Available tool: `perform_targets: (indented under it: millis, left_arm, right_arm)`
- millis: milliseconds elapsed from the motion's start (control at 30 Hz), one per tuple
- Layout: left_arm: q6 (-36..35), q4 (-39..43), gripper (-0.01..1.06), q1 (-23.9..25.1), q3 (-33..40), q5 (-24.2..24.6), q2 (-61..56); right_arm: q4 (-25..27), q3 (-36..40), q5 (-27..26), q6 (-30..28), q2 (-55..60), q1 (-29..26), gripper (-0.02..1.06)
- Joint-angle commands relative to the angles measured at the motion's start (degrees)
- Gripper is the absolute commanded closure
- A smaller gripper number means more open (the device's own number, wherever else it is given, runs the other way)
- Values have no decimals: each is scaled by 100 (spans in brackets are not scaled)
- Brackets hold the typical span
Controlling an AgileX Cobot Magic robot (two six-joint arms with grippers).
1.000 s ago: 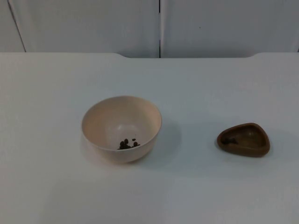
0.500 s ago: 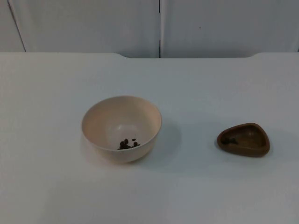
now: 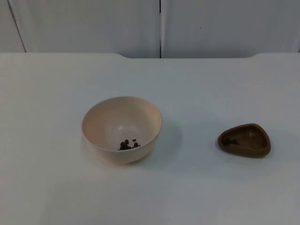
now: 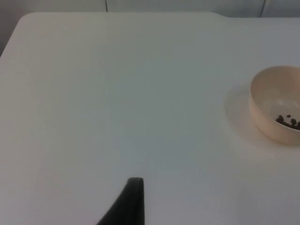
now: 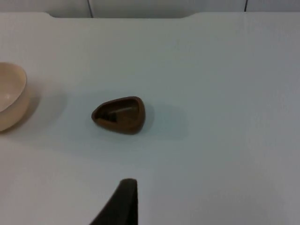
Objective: Pick up the bowl with the left hand and pour the coffee beans from the cup into the bowl with the right hand.
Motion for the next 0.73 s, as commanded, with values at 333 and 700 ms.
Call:
perform_targets:
  millis: [333, 700]
  left_arm:
    - [-30, 19, 0, 18, 28, -11, -25]
    - [-30, 19, 0, 18, 28, -11, -25]
  right_arm:
    - [-26, 19, -64, 6, -18, -118, -1]
    - [-108, 19, -44, -109, -18, -117, -1]
